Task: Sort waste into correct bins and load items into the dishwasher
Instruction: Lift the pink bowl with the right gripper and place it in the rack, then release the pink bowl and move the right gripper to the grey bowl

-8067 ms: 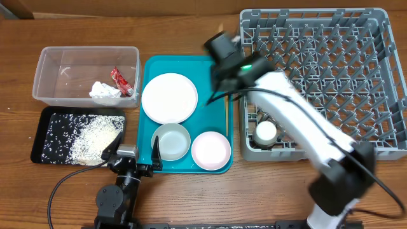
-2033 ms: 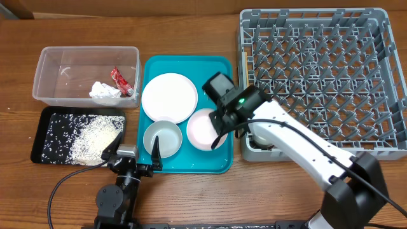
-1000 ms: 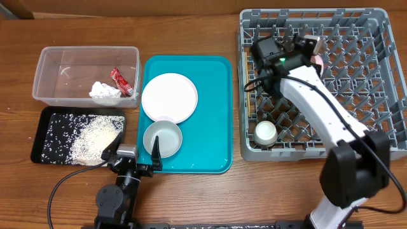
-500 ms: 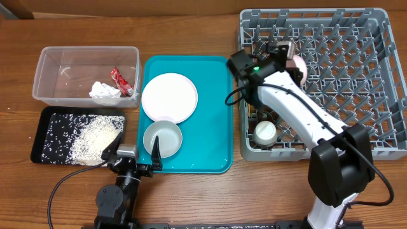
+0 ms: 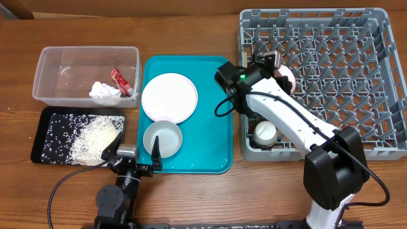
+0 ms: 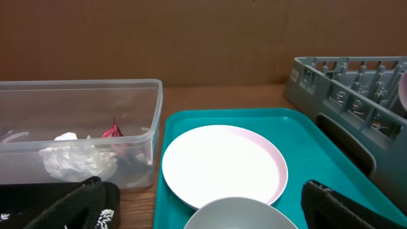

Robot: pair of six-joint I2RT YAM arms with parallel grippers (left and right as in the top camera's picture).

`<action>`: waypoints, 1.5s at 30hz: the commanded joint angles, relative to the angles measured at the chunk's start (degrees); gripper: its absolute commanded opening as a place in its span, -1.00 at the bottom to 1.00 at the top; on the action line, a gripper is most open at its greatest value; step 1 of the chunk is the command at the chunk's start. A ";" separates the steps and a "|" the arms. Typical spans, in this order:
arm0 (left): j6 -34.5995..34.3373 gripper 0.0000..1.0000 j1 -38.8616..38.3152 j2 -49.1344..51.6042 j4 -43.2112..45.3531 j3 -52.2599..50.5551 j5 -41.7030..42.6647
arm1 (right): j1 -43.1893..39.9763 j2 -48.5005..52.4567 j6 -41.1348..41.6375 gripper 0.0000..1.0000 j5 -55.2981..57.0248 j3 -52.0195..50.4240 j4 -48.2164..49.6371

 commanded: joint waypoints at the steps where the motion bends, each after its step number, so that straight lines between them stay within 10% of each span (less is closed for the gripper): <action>1: 1.09 0.99 0.26 -0.17 0.02 -0.26 -0.79 | 1.16 0.59 1.81 -0.92 -1.75 0.76 -0.04; 8: 1.09 1.00 0.26 -0.17 0.02 -0.26 -0.79 | -0.33 0.57 2.45 -0.92 12.13 1.20 3.87; 23: 1.09 1.00 0.26 -0.17 0.02 -0.26 -0.79 | -2.38 0.59 -9.40 -0.92 3.08 -1.18 12.55; 37: 1.09 1.00 0.26 -0.17 0.02 -0.26 -0.79 | 2.43 0.59 4.35 -0.92 0.04 -1.49 -1.01; 45: 1.09 1.00 0.26 -0.17 0.02 -0.26 -0.79 | 4.42 0.59 4.35 -0.47 -6.78 -1.49 -0.70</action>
